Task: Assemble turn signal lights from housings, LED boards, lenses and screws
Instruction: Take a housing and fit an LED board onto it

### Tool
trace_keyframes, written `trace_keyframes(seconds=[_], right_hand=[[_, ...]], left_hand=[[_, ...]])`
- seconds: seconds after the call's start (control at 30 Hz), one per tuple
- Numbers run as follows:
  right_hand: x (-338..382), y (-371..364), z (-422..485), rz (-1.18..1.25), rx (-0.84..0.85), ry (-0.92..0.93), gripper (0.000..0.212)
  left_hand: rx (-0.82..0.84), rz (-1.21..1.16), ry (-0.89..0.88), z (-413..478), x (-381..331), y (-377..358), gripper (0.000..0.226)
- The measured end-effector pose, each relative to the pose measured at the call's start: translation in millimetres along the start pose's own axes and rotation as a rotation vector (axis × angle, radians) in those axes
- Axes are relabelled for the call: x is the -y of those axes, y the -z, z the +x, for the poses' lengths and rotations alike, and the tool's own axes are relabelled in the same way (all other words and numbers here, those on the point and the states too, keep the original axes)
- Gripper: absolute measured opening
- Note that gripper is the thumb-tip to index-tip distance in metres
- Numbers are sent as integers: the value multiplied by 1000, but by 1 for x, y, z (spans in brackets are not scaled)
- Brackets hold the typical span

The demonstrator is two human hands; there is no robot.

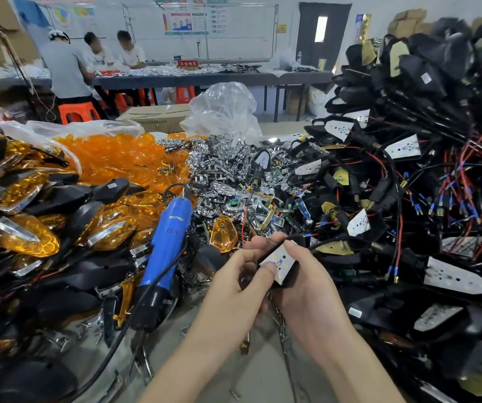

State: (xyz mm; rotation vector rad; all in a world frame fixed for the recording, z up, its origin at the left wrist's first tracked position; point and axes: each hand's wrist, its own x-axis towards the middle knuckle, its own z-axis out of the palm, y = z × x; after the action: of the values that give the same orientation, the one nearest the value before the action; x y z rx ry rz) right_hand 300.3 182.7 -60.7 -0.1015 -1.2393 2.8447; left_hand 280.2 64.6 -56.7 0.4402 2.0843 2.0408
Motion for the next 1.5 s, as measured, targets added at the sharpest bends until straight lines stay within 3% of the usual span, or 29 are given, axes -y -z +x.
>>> trace_keyframes(seconds=[0.3, 0.7, 0.8, 0.97, 1.1, 1.33, 1.5], right_hand=[[-2, 5, 1, 12, 78, 17, 24], [-10, 1, 4, -91, -90, 52, 25], [-13, 4, 7, -156, -233, 120, 24], [-6, 8, 9, -123, -270, 234, 25], [-2, 10, 11, -49, -306, 290, 26], [-3, 9, 12, -13, -313, 326, 25], [-2, 8, 11, -16, -310, 345, 26]], left_hand=[[7, 17, -28, -3, 2, 1, 10], [-12, 131, -64, -2, 7, 2, 15], [49, 157, -87, -2, 5, 1, 22], [92, 260, -90, -6, 7, 4, 18], [191, 326, 20, -12, 11, 12, 34], [294, 450, 100, -14, 5, 31, 14], [324, 445, 41, -12, 1, 40, 12]])
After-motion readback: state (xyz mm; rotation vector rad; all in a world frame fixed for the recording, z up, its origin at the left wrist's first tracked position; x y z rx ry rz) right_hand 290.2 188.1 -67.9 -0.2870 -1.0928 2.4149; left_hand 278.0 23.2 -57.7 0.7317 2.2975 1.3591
